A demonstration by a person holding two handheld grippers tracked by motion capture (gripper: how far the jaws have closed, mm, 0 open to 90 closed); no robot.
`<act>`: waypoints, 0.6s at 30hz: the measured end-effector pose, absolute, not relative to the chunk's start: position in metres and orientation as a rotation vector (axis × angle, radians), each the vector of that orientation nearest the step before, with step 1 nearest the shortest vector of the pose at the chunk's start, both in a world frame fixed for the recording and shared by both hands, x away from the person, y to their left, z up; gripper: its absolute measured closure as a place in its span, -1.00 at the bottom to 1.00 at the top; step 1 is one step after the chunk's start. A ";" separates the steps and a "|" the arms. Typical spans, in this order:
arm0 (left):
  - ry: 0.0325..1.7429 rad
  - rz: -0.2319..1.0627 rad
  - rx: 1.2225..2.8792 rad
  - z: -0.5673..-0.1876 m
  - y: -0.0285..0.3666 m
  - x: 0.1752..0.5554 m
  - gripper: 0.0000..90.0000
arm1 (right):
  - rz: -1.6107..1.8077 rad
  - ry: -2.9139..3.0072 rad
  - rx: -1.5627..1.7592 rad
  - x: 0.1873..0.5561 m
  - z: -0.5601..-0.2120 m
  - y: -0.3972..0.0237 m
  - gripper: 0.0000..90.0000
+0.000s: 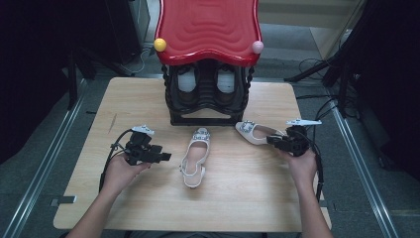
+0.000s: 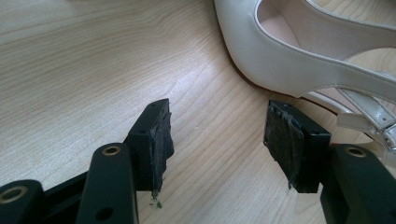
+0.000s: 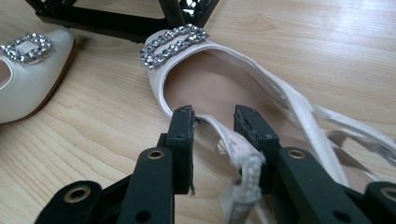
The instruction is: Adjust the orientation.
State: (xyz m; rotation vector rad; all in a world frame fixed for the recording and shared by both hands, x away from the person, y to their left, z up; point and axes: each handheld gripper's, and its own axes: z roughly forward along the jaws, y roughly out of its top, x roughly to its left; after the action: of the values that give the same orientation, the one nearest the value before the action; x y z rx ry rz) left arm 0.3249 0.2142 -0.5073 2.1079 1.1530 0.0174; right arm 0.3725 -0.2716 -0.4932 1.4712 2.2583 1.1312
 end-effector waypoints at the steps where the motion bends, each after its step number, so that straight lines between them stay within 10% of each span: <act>1: 1.153 0.016 2.110 -0.507 0.214 0.325 -0.08 | 1.121 2.262 1.459 0.373 -0.494 -0.270 0.54; 18: 1.150 0.021 2.100 -0.506 0.216 0.325 -0.08 | 1.093 2.337 1.441 0.370 -0.490 -0.261 0.90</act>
State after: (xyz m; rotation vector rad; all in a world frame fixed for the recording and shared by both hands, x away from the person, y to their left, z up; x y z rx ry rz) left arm 0.3248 0.2155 -0.5063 2.0999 1.1504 0.0212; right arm 0.3705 -0.2611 -0.4899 1.4414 2.3366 1.0933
